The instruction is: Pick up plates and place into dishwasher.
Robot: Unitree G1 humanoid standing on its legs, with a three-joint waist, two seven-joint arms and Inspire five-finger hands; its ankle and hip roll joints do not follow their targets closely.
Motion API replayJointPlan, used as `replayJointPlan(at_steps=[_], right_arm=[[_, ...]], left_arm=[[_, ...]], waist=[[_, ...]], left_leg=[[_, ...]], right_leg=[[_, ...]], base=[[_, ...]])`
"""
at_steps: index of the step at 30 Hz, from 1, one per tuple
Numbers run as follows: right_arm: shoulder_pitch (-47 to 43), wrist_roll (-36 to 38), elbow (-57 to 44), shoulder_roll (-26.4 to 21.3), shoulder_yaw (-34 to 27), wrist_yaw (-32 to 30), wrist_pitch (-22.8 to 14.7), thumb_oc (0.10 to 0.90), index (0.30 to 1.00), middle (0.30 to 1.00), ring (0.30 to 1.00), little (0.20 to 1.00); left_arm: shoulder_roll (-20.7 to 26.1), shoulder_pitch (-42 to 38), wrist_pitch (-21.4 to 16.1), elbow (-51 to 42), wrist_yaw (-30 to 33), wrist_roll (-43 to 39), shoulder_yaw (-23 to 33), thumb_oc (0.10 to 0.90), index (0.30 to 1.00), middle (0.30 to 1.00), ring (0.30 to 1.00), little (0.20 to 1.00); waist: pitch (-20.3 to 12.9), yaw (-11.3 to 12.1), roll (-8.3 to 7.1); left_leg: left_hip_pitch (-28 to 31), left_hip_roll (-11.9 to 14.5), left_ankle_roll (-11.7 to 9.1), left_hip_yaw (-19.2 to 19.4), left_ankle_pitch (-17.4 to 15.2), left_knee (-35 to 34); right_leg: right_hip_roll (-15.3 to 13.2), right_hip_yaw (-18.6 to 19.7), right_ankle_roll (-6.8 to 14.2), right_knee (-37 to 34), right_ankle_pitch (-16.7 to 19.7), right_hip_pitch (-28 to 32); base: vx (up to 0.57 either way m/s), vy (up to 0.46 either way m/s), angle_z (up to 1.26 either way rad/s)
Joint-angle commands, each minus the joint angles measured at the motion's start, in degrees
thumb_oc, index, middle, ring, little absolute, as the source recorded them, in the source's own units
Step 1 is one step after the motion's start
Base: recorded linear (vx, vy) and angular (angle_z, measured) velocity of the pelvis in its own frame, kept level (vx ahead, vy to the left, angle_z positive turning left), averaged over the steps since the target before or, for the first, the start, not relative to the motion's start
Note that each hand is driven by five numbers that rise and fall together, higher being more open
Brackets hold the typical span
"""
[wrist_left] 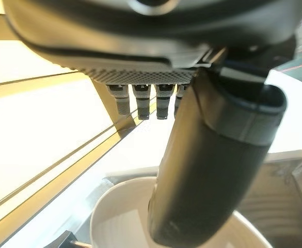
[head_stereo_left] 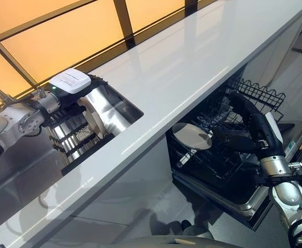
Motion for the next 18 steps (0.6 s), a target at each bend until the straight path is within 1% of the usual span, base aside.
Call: replayJointPlan(at_steps=[1, 8, 16, 18], right_arm=[[-6.92, 2.19, -3.74, -4.52, -3.68, -0.81, -5.25, 0.800, 0.900, 0.900, 0.900, 0.900], [-7.47, 1.71, -3.53, -5.33, -3.13, -1.62, -4.20, 0.800, 0.900, 0.900, 0.900, 0.900], [-6.58, 2.38, -3.48, -5.45, -3.76, -0.93, -4.90, 0.800, 0.900, 0.900, 0.900, 0.900], [-6.86, 2.65, -3.49, -5.57, -3.52, -0.77, -4.87, 0.800, 0.900, 0.900, 0.900, 0.900]], left_arm=[[6.70, -13.55, 0.86, 5.05, 0.26, 0.12, 0.58, 0.800, 0.900, 0.900, 0.900, 0.900], [6.47, -15.48, -0.32, 6.67, -1.16, 3.02, -2.00, 0.800, 0.900, 0.900, 0.900, 0.900], [7.33, -14.19, -0.30, 7.52, -1.76, 4.20, -1.31, 0.800, 0.900, 0.900, 0.900, 0.900], [7.50, -14.10, -0.02, 7.48, -2.76, 5.13, -1.43, 0.800, 0.900, 0.900, 0.900, 0.900]], waist=[[-1.33, 0.42, 0.86], [-1.40, 0.51, 0.84], [-1.19, 0.56, 0.87], [-1.03, 0.70, 0.87]], left_leg=[[1.40, -4.49, 3.62, 1.01, -8.39, 0.40], [1.30, -4.55, 3.63, 1.00, -8.36, 0.40], [1.23, -4.57, 3.68, 0.97, -8.30, 0.40], [1.21, -4.63, 3.67, 0.70, -8.23, 0.40]], right_leg=[[4.47, -0.78, 2.80, 0.34, -3.39, 0.67], [4.49, -0.93, 2.86, 0.34, -3.36, 0.58], [4.51, -0.94, 2.84, 0.34, -3.40, 0.53], [4.53, -1.05, 2.79, 0.34, -3.37, 0.57]], base=[[0.00, 0.000, 0.00], [0.00, 0.000, 0.00], [0.00, 0.000, 0.00], [0.00, 0.000, 0.00]])
